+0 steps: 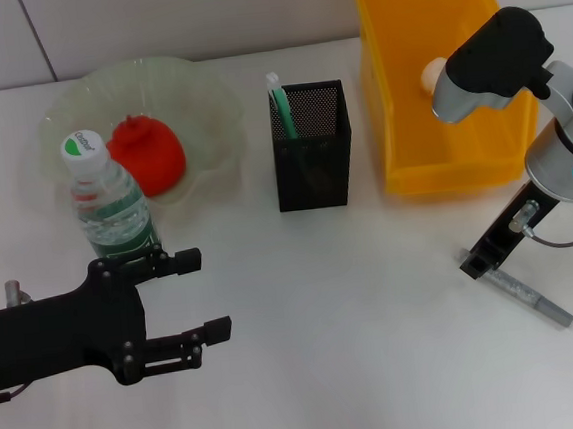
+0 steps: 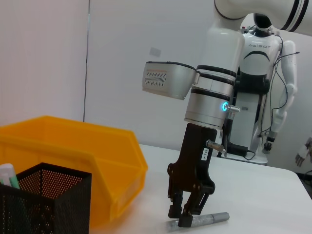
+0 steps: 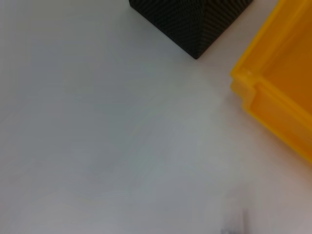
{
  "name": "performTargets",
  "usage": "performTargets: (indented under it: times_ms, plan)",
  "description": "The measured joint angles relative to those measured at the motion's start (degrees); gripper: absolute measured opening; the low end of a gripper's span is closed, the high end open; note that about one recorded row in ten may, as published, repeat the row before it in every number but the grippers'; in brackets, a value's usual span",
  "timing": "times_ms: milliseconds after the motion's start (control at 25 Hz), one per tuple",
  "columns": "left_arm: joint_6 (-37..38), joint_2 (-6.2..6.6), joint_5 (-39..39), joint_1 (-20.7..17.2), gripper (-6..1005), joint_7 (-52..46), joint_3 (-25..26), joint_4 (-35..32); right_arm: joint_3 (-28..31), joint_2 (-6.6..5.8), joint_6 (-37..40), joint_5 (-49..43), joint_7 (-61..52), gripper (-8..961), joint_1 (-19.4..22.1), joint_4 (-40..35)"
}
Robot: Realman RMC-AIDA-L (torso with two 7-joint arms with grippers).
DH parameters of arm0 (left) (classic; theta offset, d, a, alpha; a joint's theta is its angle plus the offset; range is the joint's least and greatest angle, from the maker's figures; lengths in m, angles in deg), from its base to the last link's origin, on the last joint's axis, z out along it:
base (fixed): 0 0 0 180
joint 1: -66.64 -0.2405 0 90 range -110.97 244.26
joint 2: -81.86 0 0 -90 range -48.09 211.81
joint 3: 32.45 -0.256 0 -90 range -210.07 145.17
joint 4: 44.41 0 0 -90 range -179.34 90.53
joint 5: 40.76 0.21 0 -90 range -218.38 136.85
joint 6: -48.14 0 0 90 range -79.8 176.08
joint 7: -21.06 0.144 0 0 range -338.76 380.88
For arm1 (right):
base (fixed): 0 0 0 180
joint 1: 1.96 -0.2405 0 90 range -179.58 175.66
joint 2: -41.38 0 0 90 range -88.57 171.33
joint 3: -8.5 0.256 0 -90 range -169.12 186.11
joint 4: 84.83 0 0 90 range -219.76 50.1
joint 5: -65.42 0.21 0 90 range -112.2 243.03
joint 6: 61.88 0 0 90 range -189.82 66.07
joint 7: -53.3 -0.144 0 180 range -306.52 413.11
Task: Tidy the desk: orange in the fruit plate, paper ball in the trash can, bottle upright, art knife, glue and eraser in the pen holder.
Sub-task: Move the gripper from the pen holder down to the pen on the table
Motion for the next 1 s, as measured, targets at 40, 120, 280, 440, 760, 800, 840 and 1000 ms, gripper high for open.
performTargets:
  times_ms: [40, 120, 280, 440, 760, 800, 840, 1000]
  plan:
    - [0.0, 0.0, 0.0, 0.0, 810, 0.0, 0.0, 0.0, 0.0, 0.0, 0.0, 0.0, -0.1, 289, 0.0, 0.0]
    - [0.0, 0.0, 0.0, 0.0, 810, 0.0, 0.0, 0.0, 0.0, 0.01, -0.1, -0.1, -0.2, 285, 0.0, 0.0]
    - [0.0, 0.0, 0.0, 0.2, 810, 0.0, -0.2, 0.0, -0.2, 0.01, -0.2, -0.2, -0.4, 280, 0.0, 0.4]
    - [0.0, 0.0, 0.0, 0.2, 810, 0.0, -0.2, 0.0, -0.7, -0.01, -0.6, -0.3, -0.5, 273, -0.3, 1.4]
    - [0.0, 0.0, 0.0, 0.4, 810, 0.0, -0.1, 0.0, -0.7, -0.05, -1.3, -0.3, -0.8, 261, -0.3, 1.6]
    - [0.0, 0.0, 0.0, 0.4, 810, 0.1, -0.1, 0.0, -0.7, -0.06, -1.3, -0.3, -0.8, 260, -0.3, 1.6]
    - [0.0, 0.0, 0.0, 0.4, 810, 0.1, 0.0, 0.0, -0.7, -0.06, -1.4, -0.3, -0.8, 258, -0.3, 1.6]
    - [0.0, 0.0, 0.0, 0.3, 810, 0.1, 0.1, 0.0, -0.7, -0.08, -1.4, -0.4, -0.8, 131, -0.5, 1.3]
